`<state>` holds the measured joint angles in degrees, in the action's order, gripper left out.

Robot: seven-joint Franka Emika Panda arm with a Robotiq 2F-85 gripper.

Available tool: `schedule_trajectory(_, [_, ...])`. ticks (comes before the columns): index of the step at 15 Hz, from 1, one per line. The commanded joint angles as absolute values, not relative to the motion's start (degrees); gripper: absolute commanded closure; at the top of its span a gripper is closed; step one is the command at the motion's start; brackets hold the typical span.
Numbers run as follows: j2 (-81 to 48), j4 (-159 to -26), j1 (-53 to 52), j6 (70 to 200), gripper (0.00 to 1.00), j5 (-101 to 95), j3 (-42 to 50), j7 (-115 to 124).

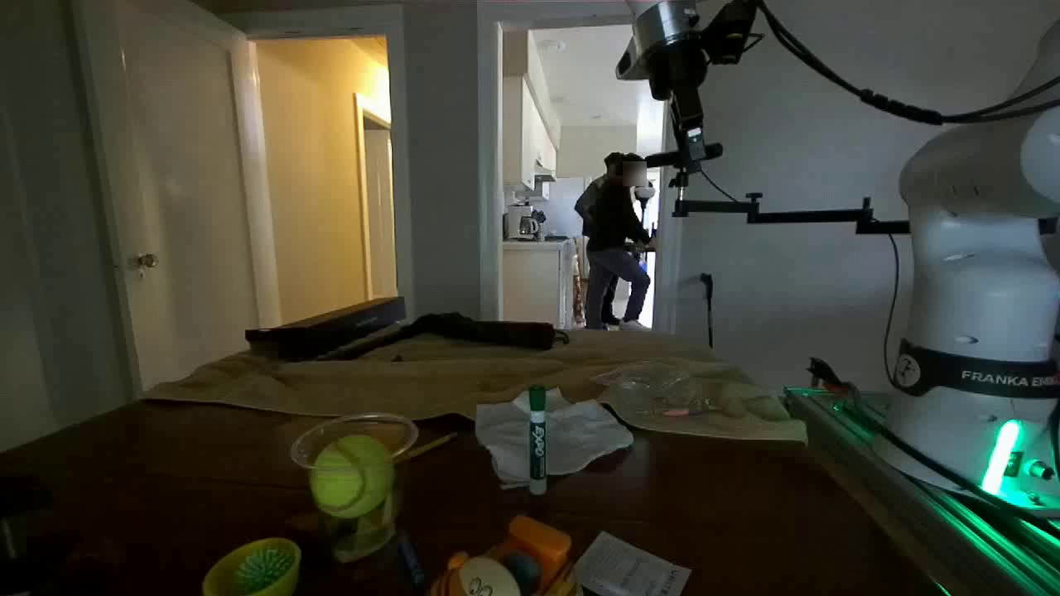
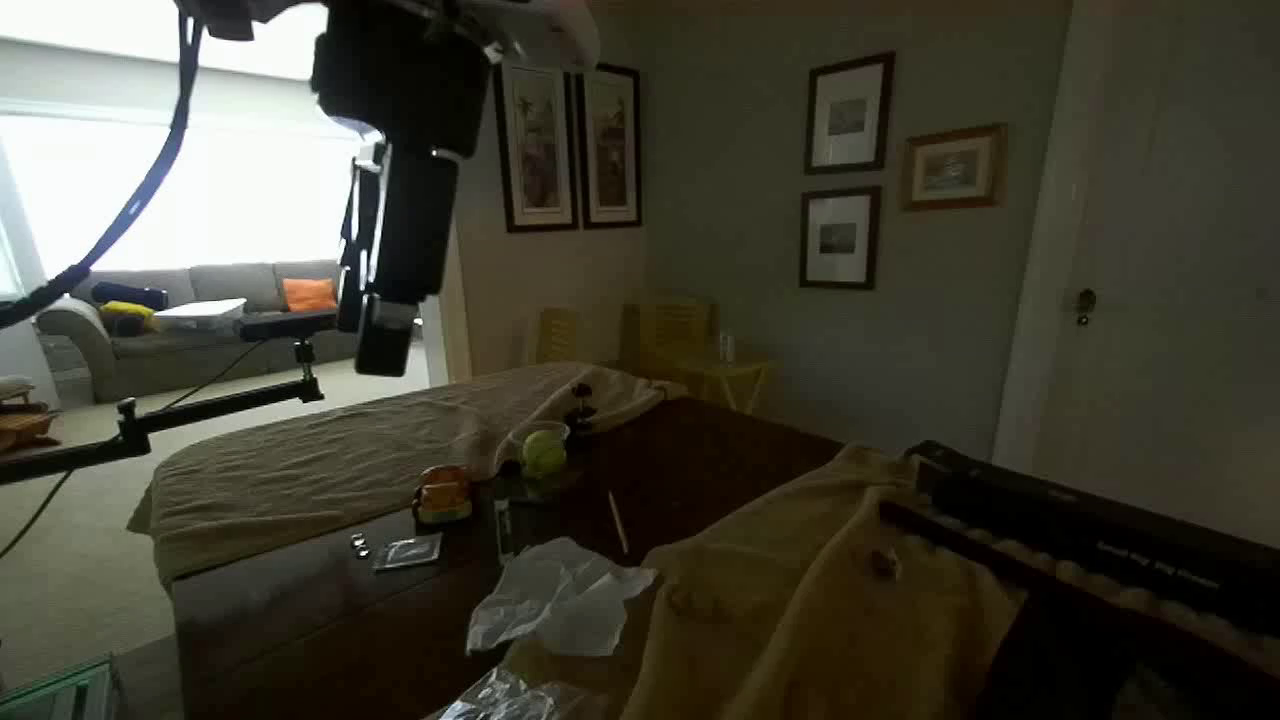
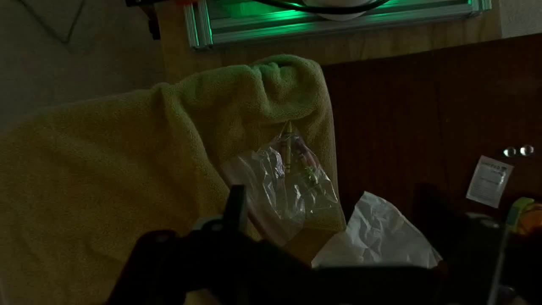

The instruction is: Use the paper towel to wipe the table

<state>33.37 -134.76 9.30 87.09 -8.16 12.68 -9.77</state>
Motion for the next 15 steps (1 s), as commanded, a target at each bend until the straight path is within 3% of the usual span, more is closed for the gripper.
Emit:
schedule_trajectory(1, [33.3,-134.7,9.3,87.0,0.00,-8.1,12.7,-9.8])
schedule_trajectory(8, [33.3,-134.7,9.3,87.0,0.00,-8.1,12.7,-9.8])
schedule_trajectory(15, [16.6,-133.1,7.4,106.1,0.00,-7.2,10.7,-6.6])
